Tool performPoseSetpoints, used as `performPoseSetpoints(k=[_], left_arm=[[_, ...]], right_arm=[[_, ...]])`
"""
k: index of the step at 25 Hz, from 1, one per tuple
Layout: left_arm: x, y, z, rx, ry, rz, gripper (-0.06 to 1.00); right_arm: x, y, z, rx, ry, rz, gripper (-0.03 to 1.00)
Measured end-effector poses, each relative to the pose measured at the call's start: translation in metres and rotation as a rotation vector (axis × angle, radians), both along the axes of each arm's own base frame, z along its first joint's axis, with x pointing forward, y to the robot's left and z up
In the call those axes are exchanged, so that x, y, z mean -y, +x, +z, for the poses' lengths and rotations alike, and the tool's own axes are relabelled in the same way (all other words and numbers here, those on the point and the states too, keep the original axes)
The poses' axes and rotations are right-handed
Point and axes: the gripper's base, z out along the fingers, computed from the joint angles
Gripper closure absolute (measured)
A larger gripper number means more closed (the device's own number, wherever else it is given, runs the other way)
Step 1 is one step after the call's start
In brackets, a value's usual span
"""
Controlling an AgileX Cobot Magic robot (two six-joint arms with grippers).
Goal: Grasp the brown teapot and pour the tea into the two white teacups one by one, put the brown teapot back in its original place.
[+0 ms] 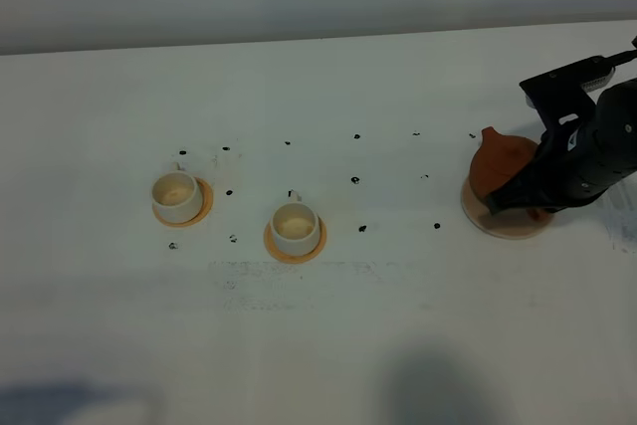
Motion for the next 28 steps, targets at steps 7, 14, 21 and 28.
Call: performPoseSetpoints(k=[7,14,21,28], left_arm=[[0.000,0.000,0.000,0.000,0.000,0.000,0.57],[0.000,0.000,0.000,0.000,-0.005,0.003,0.57],[0.000,0.000,0.000,0.000,-0.005,0.003,0.57],[0.000,0.000,0.000,0.000,-0.005,0.003,0.57]], right_arm=[[-0.006,-0.004,0.019,0.061,-0.011,0.044,0.85],[-0.033,-0.014,0.027,0.092,-0.024,0.152,0.85],[-0.067,-0.029,0.034,0.129,-0.051,0.303,0.85],[-0.102,-0.048,0.035,0.144,-0.083,0.435,0.85]])
